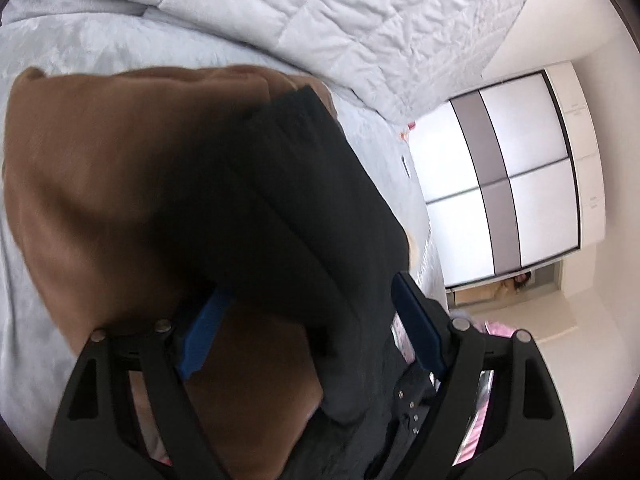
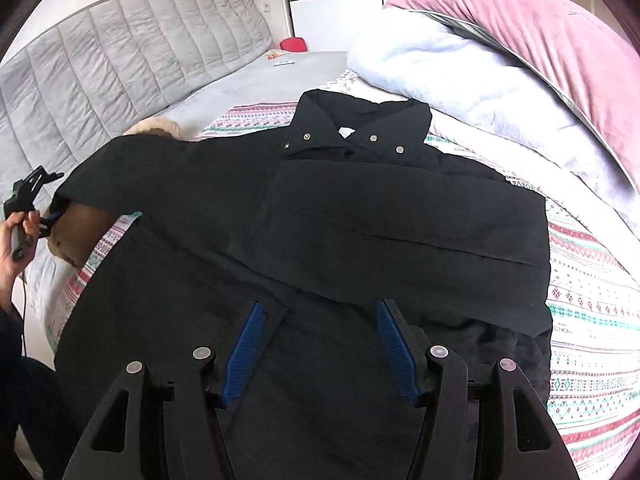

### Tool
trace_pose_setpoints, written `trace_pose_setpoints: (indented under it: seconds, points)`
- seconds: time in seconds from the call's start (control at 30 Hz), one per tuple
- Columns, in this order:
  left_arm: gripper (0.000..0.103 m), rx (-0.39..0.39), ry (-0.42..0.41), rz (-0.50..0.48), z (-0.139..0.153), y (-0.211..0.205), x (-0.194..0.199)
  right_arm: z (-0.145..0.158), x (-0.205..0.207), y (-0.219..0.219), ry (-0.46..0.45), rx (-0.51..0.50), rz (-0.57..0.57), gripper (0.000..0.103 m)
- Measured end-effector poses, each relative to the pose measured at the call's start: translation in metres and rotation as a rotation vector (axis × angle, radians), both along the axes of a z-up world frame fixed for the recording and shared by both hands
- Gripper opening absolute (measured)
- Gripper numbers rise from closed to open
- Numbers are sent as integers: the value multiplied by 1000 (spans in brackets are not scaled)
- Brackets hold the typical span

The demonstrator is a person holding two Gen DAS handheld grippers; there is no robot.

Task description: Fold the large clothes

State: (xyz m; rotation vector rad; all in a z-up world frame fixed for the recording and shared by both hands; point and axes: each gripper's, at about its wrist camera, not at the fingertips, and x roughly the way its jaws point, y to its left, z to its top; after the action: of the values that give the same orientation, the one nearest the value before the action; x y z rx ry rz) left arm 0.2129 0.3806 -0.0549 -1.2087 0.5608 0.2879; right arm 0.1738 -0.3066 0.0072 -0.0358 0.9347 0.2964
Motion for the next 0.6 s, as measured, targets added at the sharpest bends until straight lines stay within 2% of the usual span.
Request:
trace_pose_setpoints:
  seconds: [0.07, 0.1, 0.13, 0.17, 0.2, 0.23, 0.37, 0.5, 0.6]
  points:
    - [75, -3, -53, 36, 0, 4, -1, -3, -3, -3, 7, -5, -7, 60]
    - [65, 6, -67, 45, 3, 9, 0, -4, -4, -6, 7, -7, -14, 61]
    - [49, 36, -78, 50, 7, 11, 2, -4, -5, -9, 7, -6, -22, 61]
    - [39, 55, -76, 50, 10, 14, 6, -4, -6, -15, 8, 4, -39, 61]
    - [24, 88, -75, 51, 14, 16, 9, -3, -7, -20, 10, 15, -57, 61]
    - [19, 101, -87, 55, 17, 18, 10, -2, -7, -25, 12, 23, -69, 61]
    - [14, 156, -199, 58, 42, 13, 2, -3, -9, -45, 21, 46, -123, 61]
    - [14, 318, -298, 9, 83, -6, 7, -3, -9, -55, 25, 77, -148, 61]
    - [14, 380, -311, -20, 92, -12, 15, -2, -11, -57, 26, 78, -149, 61]
